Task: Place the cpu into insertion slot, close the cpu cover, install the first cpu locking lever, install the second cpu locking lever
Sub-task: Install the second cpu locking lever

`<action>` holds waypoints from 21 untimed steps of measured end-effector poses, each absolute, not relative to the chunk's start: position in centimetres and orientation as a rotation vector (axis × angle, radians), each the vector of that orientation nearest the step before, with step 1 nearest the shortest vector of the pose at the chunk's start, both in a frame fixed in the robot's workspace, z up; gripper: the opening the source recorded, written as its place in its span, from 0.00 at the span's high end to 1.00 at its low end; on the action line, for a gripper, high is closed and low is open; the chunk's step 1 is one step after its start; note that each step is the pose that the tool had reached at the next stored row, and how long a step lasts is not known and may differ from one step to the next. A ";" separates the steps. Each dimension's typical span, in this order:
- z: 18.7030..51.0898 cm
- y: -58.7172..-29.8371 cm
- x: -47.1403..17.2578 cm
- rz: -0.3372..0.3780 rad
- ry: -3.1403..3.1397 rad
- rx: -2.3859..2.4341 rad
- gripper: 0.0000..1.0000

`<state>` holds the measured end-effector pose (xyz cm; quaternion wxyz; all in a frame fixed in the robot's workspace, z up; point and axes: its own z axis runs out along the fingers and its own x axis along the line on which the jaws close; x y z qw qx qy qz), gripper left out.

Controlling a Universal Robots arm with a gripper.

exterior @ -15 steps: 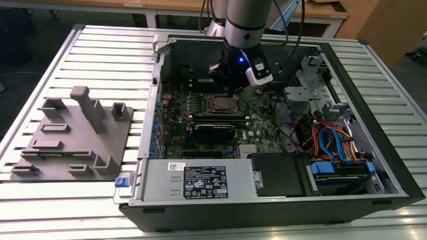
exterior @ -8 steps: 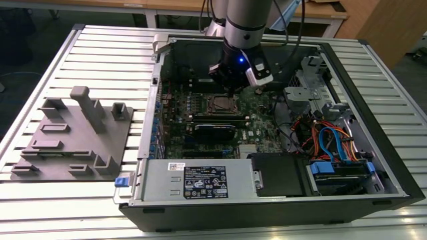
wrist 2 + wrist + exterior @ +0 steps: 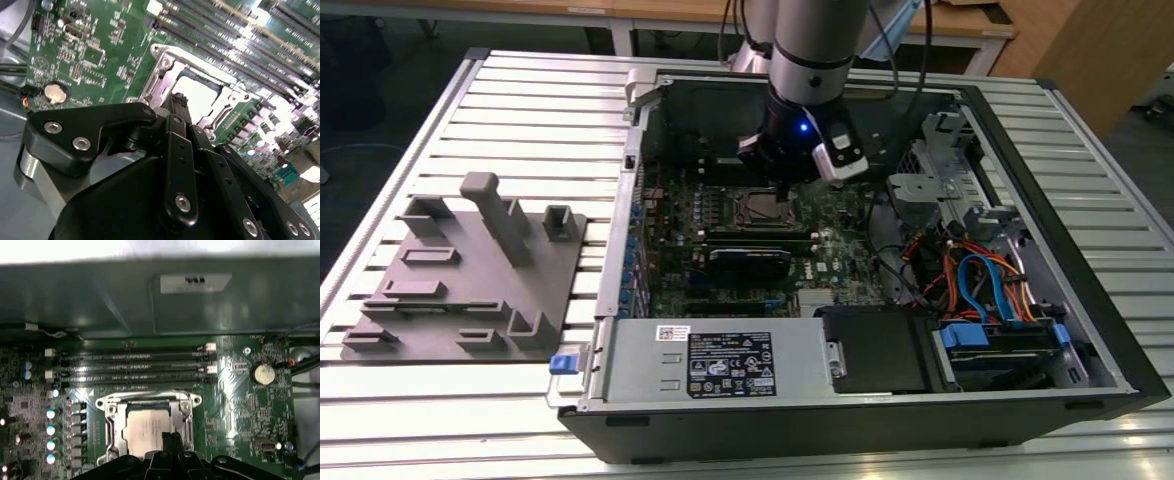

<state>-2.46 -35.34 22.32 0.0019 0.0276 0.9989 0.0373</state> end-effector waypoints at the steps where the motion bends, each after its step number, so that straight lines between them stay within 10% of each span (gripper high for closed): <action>1: 22.3 -35.6 -2.5 0.117 3.136 0.087 0.90; 21: 23.0 -37.4 -2.5 0.127 3.139 0.087 0.90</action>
